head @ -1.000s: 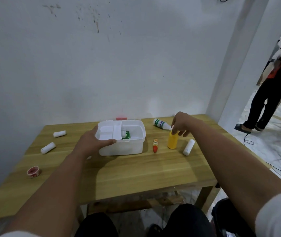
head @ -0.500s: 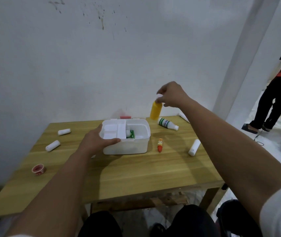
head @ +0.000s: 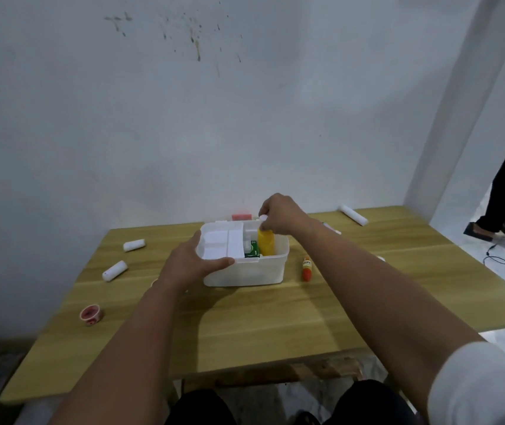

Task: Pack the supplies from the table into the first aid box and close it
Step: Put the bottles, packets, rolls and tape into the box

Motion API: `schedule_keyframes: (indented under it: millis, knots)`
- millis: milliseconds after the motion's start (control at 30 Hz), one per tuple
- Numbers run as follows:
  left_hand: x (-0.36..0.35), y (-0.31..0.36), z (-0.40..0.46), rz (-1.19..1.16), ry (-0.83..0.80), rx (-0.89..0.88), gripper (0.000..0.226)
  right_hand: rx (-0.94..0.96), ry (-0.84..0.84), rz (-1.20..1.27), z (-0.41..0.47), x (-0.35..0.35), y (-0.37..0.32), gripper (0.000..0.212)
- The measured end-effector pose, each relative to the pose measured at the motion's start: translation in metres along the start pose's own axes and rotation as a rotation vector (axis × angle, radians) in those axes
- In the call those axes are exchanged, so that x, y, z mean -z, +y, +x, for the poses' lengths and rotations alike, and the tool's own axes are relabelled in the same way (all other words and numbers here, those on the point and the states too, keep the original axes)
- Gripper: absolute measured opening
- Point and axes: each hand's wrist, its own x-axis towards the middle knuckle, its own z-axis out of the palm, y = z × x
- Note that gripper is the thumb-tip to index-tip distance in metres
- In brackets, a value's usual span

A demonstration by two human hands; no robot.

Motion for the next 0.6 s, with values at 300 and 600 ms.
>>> schedule_keyframes:
  millis: [300,600]
  knots:
    - [-0.008,0.004,-0.007,-0.095,0.064,0.007,0.109,-0.053,-0.028,0.113,0.005,-0.006,0.009,0.055]
    - [-0.008,0.003,-0.006,-0.185,0.089,-0.020,0.102,-0.258,0.229,0.574,0.021,0.030,0.069,0.024]
